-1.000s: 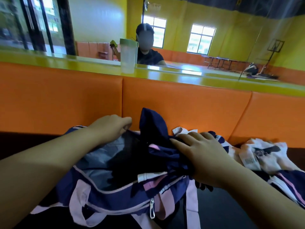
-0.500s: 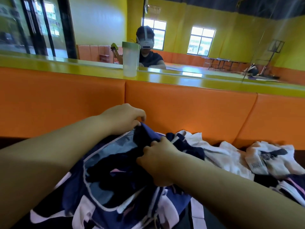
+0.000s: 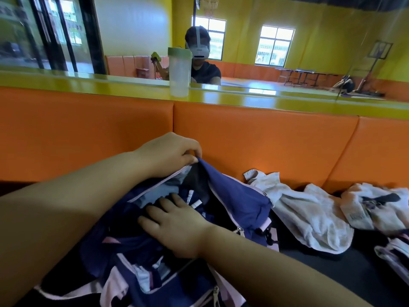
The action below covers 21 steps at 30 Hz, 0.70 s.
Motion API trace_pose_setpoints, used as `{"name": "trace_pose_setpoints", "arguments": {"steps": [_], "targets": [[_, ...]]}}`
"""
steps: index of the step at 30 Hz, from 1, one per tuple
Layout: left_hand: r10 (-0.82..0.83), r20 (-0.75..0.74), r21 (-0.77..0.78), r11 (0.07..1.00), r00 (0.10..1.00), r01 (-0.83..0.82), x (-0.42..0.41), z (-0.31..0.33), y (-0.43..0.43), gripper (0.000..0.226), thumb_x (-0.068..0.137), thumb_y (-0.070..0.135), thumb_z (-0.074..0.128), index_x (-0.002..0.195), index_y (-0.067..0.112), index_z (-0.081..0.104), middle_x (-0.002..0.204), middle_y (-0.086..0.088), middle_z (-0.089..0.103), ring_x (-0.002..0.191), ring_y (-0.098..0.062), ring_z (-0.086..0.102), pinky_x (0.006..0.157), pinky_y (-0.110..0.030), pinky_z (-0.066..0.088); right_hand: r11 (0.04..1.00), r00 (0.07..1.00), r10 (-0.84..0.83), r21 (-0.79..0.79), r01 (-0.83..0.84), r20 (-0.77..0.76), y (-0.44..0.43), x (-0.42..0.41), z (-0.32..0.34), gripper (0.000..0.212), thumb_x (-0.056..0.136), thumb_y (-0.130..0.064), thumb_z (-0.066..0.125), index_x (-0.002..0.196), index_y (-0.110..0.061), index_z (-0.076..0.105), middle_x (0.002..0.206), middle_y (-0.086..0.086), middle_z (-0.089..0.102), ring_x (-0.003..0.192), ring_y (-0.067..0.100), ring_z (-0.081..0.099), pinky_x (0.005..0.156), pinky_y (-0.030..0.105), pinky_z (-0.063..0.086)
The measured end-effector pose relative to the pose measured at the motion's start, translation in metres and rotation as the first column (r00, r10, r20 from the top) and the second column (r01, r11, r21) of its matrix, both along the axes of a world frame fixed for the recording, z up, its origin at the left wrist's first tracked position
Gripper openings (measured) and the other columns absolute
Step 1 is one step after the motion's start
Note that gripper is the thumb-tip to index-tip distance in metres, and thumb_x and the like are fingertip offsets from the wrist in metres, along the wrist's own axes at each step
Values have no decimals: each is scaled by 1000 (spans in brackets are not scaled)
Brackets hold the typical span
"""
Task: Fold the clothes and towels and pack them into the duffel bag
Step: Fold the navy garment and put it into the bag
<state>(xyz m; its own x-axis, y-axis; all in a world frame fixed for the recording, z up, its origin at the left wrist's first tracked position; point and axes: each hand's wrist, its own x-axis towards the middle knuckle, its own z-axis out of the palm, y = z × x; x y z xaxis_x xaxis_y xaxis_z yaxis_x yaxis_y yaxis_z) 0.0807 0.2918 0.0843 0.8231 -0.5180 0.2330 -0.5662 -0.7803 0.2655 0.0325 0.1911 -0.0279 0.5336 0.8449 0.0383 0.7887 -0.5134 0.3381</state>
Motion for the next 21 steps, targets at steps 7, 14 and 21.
{"name": "trace_pose_setpoints", "arguments": {"steps": [7, 14, 21], "targets": [[112, 29, 17, 994, 993, -112, 12, -16, 21, 15, 92, 23, 51, 95, 32, 63, 94, 2, 67, 84, -18, 59, 74, -39, 50, 974, 968, -219, -76, 211, -118, -45, -8, -8, 79, 82, -26, 62, 144, -9, 16, 139, 19, 36, 114, 40, 45, 89, 52, 43], [89, 42, 37, 995, 995, -91, 11, -18, 13, 16, 92, 23, 52, 96, 31, 65, 95, 3, 67, 85, -18, 59, 74, -40, 51, 910, 916, -370, -259, 323, -157, -79, -7, 15, 72, 85, -23, 59, 143, -11, 19, 131, 19, 41, 108, 40, 48, 82, 46, 45], [79, 56, 11, 997, 995, -80, 9, -25, 4, 16, 92, 24, 52, 101, 28, 65, 103, 2, 67, 94, -18, 57, 82, -41, 49, 902, 925, -378, -241, 359, -37, -93, -3, 2, 79, 86, -20, 56, 149, -14, 8, 147, 17, 26, 128, 40, 32, 94, 51, 40]]}}
